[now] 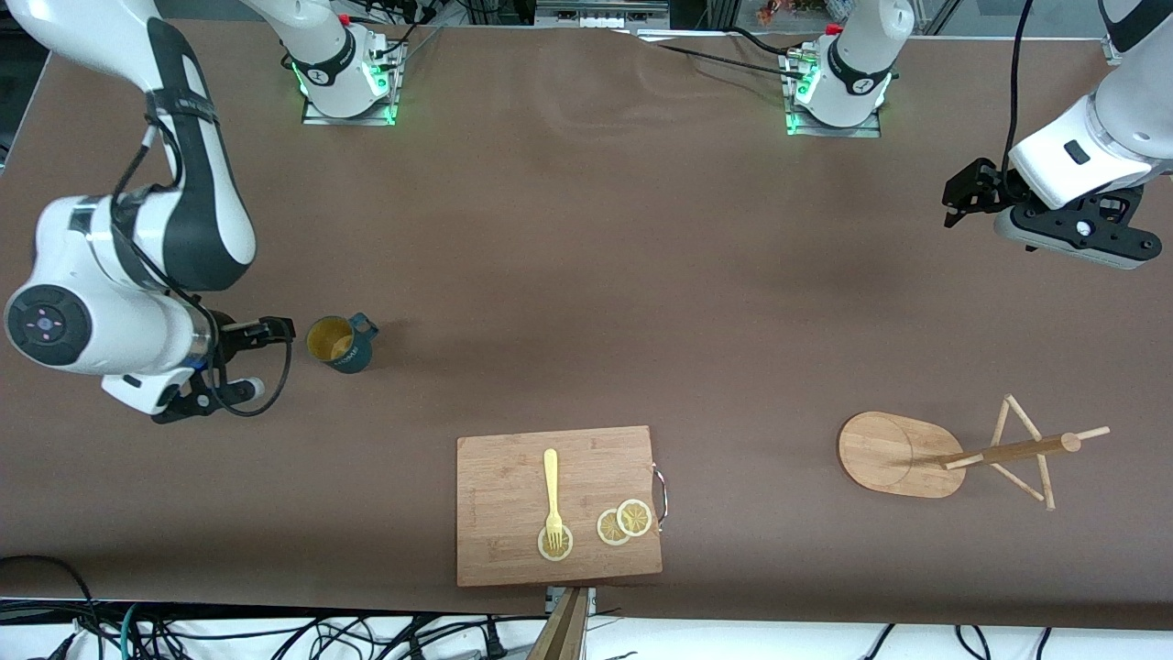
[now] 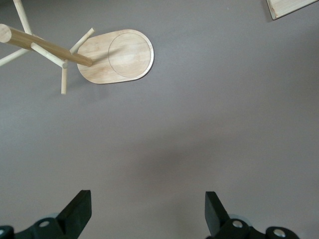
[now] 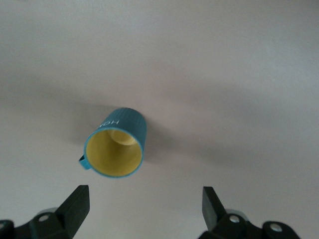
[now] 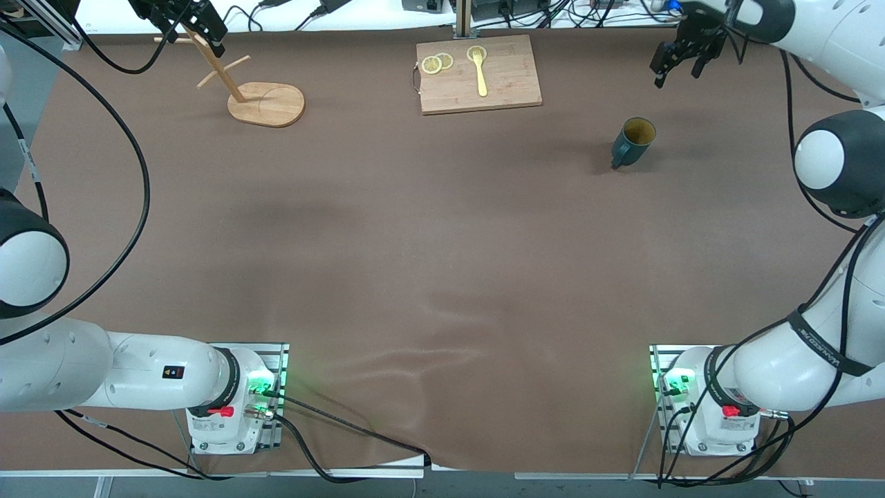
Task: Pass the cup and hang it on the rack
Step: 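Reach the right gripper down to the teal mug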
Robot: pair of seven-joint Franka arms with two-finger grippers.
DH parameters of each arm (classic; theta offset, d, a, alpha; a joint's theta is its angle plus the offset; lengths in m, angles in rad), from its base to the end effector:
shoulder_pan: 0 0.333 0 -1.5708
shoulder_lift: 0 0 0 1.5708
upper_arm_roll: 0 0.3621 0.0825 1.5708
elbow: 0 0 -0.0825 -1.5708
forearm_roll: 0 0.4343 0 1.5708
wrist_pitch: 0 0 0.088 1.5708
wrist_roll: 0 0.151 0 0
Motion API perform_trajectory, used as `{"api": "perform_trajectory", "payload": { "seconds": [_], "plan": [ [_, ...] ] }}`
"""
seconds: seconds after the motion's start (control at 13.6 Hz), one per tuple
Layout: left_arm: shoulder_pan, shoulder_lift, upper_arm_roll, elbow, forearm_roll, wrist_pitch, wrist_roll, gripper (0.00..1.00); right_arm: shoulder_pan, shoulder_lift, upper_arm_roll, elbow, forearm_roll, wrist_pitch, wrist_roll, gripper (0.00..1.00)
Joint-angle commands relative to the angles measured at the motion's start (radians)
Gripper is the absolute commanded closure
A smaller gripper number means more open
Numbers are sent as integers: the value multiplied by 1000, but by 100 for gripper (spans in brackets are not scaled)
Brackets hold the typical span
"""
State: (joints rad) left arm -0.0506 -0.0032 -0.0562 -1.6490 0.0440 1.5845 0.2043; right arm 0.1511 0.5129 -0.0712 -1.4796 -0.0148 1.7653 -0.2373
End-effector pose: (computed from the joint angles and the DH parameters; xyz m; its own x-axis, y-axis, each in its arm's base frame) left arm 0.5965 -0.0574 0.5891 0.9495 -0.3062 -0.0689 -0.3088 -0.9506 -0.0307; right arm 0.7286 0.0633 0.3395 0.9216 0.3132 -0.2293 0.3205 -0.9472 -0.0057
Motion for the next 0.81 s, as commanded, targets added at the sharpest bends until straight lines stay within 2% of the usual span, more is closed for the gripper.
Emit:
{"api": "perform_trajectory", "payload": {
  "seconds": [0.0,0.51,0.73],
  "plan": [
    [3,0,-5,14,24,-20,7,0,5,-30,8,-123,4,107,-92,0],
    [5,0,-5,14,24,-24,6,0,4,-25,8,-289,6,334,-223,0],
    [5,0,-5,14,24,-24,6,0,4,-28,10,-330,6,368,-228,0]
  ]
}}
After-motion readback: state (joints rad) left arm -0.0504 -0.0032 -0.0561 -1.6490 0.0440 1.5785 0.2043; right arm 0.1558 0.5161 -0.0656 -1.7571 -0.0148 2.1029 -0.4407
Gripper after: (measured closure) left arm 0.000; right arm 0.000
